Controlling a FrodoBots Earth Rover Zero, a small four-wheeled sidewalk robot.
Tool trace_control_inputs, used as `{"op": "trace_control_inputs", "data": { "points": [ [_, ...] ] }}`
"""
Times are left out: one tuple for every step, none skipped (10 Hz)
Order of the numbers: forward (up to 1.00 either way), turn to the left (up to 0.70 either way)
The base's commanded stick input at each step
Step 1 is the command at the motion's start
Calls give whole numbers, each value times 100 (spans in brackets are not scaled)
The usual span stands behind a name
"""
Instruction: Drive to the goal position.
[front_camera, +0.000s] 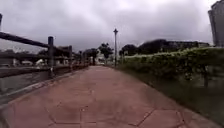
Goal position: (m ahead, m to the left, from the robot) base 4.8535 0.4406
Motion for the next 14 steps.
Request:
{"op": "trace_control_inputs", "data": {
  "points": [
    [100,0],
    [99,0],
    [98,0],
    [98,0],
    [98,0],
    [98,0],
    [98,0],
    [98,0],
    [98,0],
    [98,0],
    [98,0],
    [98,12],
    [98,32],
    [98,12]
  ]
}}
